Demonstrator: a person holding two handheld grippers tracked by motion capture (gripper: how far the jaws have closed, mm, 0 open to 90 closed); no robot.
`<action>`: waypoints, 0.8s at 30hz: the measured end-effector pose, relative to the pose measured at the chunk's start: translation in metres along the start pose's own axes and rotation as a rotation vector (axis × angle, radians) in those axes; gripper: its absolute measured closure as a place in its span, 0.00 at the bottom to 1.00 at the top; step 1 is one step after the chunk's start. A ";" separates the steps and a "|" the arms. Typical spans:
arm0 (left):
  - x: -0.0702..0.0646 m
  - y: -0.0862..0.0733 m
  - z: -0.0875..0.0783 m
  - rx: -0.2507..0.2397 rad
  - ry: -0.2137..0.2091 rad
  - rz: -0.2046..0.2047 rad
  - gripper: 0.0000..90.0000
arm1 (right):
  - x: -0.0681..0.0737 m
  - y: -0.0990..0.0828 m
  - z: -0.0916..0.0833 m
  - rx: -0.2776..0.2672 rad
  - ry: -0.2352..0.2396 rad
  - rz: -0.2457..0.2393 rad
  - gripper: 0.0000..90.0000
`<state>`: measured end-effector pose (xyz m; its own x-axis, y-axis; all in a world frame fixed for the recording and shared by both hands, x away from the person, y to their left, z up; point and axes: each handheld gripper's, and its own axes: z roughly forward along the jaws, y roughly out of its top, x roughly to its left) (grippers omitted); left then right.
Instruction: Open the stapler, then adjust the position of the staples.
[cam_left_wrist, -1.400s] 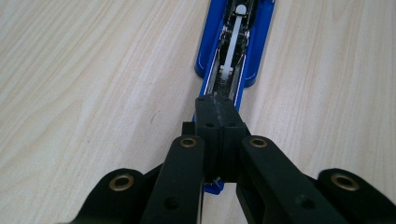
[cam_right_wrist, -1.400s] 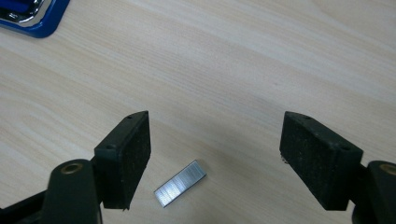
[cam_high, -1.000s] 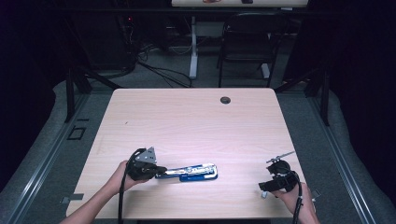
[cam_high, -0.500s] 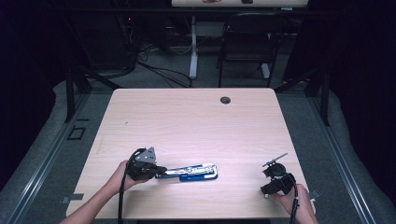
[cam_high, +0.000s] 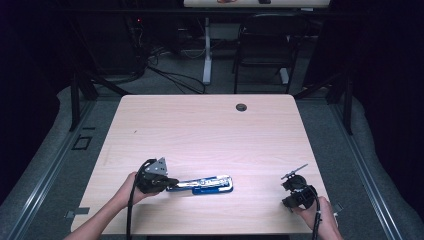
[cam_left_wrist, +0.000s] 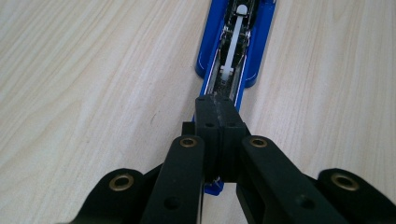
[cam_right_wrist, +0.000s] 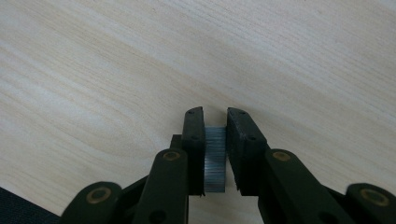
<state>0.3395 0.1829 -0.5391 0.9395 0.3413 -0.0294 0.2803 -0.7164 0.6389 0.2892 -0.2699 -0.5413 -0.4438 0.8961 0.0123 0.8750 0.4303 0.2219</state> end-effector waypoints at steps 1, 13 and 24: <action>0.000 0.000 0.000 -0.002 -0.002 0.000 1.00 | 0.001 -0.001 0.001 -0.019 0.005 0.015 0.86; 0.000 0.000 0.000 0.001 -0.003 0.001 1.00 | 0.003 -0.001 -0.004 -0.075 -0.001 0.010 0.87; 0.000 0.000 0.001 -0.006 -0.001 -0.003 1.00 | 0.008 0.010 -0.012 -0.105 -0.007 -0.043 0.87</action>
<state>0.3392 0.1827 -0.5398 0.9389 0.3427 -0.0320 0.2817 -0.7117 0.6435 0.2922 -0.2595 -0.5269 -0.4790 0.8778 -0.0059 0.8299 0.4550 0.3227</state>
